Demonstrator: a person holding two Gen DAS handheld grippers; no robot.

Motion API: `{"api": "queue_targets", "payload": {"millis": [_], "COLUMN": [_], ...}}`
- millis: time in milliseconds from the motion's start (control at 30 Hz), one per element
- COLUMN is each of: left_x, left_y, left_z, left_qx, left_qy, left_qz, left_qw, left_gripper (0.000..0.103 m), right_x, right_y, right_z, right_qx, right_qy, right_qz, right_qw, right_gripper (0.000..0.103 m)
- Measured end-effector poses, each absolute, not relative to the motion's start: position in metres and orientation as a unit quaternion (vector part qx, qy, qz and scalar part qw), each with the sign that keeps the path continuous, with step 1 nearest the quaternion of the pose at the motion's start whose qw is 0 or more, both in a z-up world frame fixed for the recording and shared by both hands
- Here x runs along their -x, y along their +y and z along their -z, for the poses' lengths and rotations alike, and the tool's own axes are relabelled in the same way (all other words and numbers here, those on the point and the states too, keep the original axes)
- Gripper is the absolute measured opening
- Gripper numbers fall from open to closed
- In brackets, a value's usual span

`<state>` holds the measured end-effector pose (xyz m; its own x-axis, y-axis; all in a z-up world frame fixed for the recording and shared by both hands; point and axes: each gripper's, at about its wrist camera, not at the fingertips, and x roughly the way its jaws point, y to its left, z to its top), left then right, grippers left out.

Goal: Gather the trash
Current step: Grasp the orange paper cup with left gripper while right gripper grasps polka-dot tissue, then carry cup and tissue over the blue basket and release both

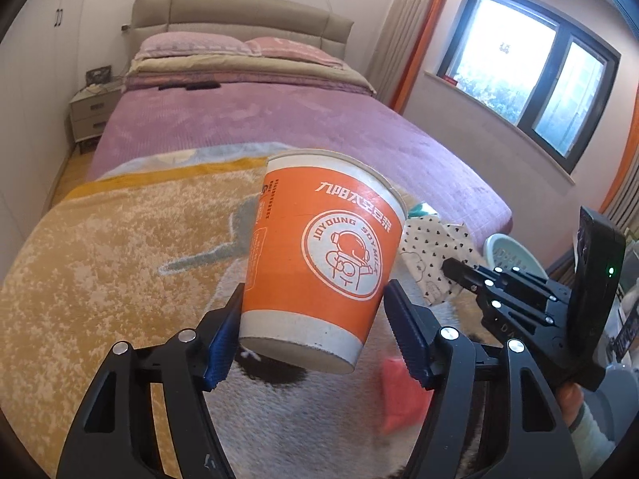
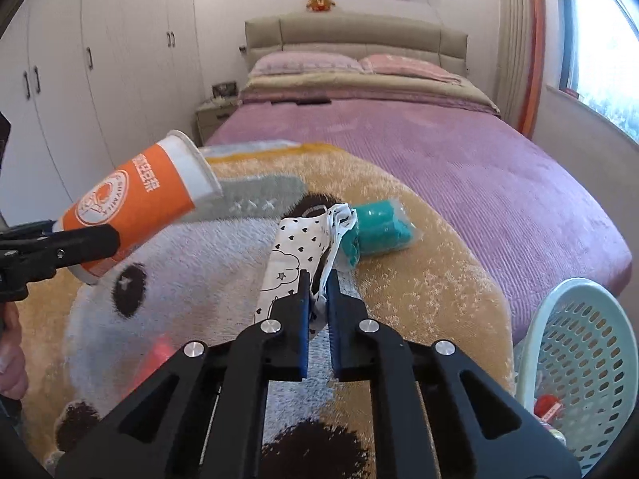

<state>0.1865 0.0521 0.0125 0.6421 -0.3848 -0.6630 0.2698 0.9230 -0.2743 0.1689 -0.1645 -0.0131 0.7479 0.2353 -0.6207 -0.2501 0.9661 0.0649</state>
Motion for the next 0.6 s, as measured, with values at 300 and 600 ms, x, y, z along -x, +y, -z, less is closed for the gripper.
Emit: {"api": "queue_targets", "payload": {"millis": [300,600], "left_x": [-0.165,-0.153], "left_y": [0.009,-0.063], "left_z": [-0.044,-0.066], "left_qx": [0.066,0.059], "left_qy": [0.354,0.334], "left_qz": [0.213,0.276], "left_qw": [0.908,0.899], "left_gripper": [0.066,0.066], "right_x": [-0.119,-0.086], "right_y": [-0.214,-0.284], "right_z": [-0.029,-0.054], "right_qx": [-0.024,-0.032], "right_qy": [0.273,0.244], "right_qz": [-0.107,-0.041], "right_qw": [0.956,0.968], "right_gripper": [0.006,0.006]}}
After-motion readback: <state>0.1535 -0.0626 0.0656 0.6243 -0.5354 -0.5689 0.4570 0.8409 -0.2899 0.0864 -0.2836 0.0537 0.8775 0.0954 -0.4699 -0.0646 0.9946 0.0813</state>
